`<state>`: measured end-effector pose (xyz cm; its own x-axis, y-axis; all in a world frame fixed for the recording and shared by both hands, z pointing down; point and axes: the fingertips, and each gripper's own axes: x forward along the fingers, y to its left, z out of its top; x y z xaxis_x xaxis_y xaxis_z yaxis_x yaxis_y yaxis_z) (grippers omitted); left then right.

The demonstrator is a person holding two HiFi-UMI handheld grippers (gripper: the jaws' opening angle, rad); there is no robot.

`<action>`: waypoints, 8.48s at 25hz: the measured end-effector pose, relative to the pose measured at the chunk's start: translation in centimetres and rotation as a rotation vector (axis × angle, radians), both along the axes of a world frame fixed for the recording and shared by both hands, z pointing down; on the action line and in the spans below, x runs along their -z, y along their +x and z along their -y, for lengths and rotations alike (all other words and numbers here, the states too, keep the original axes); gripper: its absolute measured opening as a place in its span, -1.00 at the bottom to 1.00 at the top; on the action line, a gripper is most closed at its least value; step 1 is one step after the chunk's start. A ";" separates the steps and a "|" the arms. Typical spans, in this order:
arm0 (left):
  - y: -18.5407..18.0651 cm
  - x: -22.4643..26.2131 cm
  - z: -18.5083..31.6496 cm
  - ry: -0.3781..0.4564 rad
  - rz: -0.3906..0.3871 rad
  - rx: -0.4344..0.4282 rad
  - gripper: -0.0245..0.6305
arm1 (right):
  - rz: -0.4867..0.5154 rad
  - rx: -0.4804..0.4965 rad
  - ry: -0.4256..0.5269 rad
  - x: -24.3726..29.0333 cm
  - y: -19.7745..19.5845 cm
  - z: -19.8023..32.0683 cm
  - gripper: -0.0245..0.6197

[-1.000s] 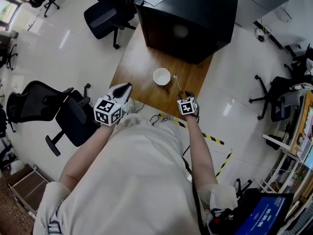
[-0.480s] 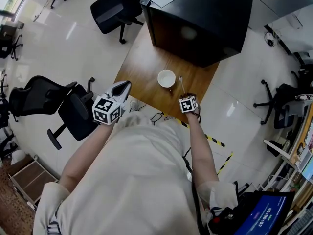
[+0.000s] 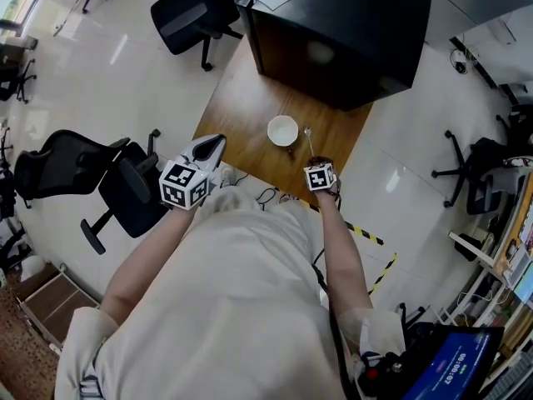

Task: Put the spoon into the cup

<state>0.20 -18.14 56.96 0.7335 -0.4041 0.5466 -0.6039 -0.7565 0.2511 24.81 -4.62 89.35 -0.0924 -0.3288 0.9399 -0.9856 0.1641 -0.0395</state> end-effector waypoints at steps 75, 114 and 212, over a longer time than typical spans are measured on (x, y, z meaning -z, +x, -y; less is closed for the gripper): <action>-4.7 1.5 1.6 0.014 -0.157 0.104 -0.93 | 0.013 0.277 -0.174 11.5 -6.9 6.7 -0.53; -5.3 1.8 2.8 0.020 -0.169 0.116 -0.92 | 0.073 0.230 -0.180 11.0 -7.4 9.0 -0.53; -15.6 0.2 -22.5 -0.032 -0.196 -0.133 -0.92 | 0.804 -0.490 1.120 42.4 -15.8 -22.8 -0.58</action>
<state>-15.44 4.36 56.75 0.8723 -0.2816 0.3998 -0.4370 -0.8157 0.3790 9.00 18.17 46.99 -0.1238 -0.9896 -0.0730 -0.7251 0.1404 -0.6742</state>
